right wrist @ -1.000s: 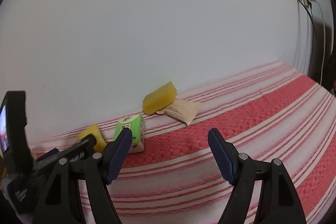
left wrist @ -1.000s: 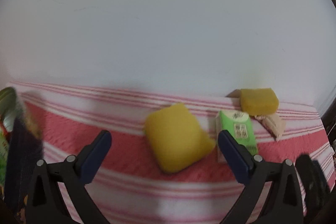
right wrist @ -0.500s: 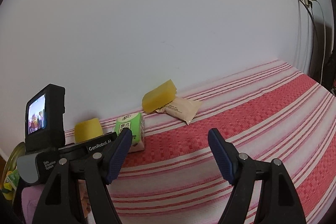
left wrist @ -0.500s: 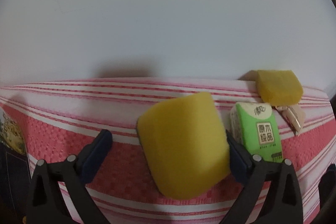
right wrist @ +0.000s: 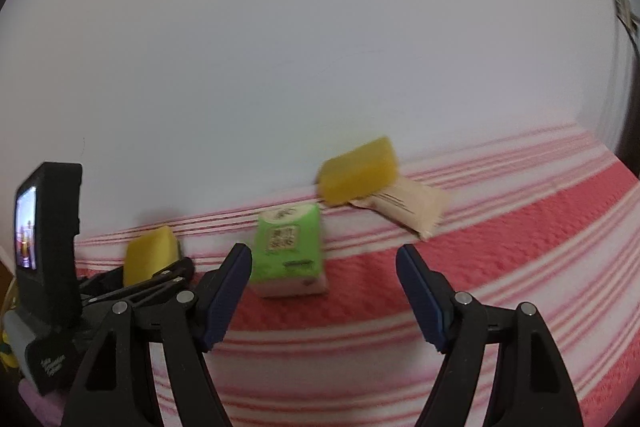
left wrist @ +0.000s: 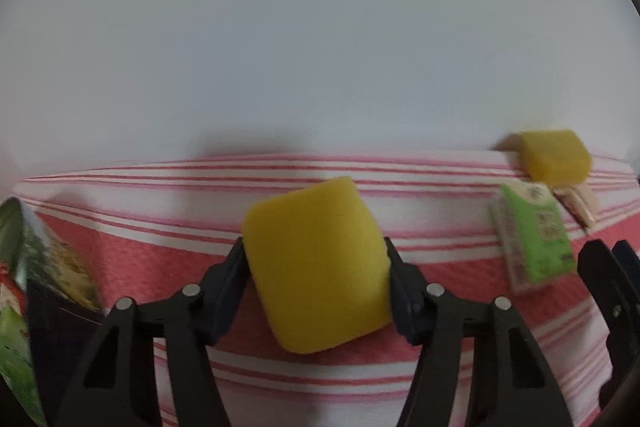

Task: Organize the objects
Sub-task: 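Grasp the large yellow sponge with the left gripper while the right grasps the green tissue pack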

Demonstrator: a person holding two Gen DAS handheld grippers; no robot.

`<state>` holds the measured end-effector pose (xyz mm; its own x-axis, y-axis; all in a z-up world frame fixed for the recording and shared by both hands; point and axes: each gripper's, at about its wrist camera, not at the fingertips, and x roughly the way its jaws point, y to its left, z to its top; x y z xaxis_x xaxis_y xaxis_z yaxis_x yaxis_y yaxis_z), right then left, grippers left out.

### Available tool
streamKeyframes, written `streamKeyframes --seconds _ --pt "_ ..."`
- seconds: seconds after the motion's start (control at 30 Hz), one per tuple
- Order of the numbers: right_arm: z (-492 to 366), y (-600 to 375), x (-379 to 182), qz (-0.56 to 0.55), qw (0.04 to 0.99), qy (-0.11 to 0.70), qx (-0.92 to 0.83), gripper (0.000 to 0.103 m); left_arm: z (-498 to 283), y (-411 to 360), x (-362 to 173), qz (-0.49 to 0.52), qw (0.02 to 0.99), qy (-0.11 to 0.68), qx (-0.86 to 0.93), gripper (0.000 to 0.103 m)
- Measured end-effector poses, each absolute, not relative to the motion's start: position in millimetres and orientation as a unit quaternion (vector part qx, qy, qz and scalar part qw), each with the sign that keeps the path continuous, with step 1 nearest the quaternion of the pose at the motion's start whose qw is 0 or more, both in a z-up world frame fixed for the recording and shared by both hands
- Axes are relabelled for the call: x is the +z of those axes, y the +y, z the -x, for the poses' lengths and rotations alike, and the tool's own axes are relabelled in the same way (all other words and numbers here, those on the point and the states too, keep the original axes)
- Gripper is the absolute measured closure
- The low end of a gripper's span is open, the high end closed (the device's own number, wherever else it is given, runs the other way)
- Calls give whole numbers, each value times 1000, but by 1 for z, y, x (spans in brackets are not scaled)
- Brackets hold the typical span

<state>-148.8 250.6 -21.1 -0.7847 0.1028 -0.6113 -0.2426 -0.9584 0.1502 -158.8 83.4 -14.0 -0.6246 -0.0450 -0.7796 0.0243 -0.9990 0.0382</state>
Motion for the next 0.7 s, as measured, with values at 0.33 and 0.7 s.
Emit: streamKeyframes --seconds 0.33,0.7 --pt "214 235 -48 420 85 81 900 33 154 66 -13 -428 73 -11 -901 41" --pt "190 249 -37 356 78 110 925 51 117 80 5 -373 75 -36 -924 42"
